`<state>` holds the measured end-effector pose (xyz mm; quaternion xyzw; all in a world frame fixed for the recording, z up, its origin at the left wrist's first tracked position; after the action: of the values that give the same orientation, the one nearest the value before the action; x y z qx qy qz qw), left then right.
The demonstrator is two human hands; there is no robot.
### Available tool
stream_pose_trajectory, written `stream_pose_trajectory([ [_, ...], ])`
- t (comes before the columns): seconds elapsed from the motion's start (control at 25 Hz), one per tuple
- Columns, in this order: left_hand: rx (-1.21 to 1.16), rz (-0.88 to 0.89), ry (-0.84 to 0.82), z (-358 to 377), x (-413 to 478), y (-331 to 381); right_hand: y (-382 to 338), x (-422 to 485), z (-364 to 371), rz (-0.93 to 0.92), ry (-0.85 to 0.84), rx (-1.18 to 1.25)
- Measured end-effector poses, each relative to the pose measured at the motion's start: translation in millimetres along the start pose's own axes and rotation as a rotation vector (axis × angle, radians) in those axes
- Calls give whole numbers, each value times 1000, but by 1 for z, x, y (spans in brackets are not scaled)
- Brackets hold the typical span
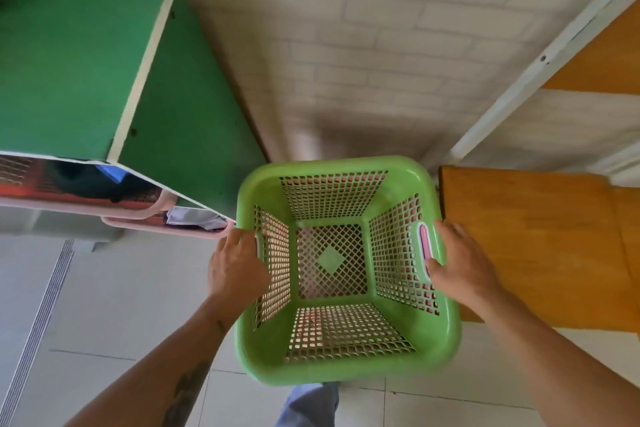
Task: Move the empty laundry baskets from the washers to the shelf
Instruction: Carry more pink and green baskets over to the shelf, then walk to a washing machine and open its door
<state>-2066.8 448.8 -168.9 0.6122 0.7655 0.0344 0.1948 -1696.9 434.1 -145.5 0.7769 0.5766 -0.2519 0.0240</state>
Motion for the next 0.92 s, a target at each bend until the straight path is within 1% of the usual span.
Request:
stream_pose_trajectory([
  [0.08,-90,-65,-81,-14,-4,25,1,-22,-26,5,35,105],
  [0.12,-150,-66,-127,-20,-11,43,4,-36,-42,6,55,142],
  [0.2,-237,-3,-185,-34,-32,93,23,-73,-72,23,102,203],
  [0.36,-228,279,-231,-60,-102,212,95,-162,-123,97,203,252],
  [0.56,-106,571,-250,-72,-245,347,214,-312,-176,191,348,315],
  [0.72,-51,825,-298,-66,-367,460,322,-430,-213,315,487,303],
  [0.92,-48,1081,-376,-60,-496,599,450,-536,-259,500,644,325],
])
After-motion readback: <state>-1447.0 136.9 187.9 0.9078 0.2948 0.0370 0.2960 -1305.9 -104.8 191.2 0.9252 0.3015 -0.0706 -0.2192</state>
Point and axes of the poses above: each hand's wrist, its own x-axis towards the middle knuckle, its own z-axis out of the palm, y = z × x, the point moved 8 cm from there along x, towards the middle knuckle, and after that the axes turned 6 degrees about y, right-handed, at the moved point
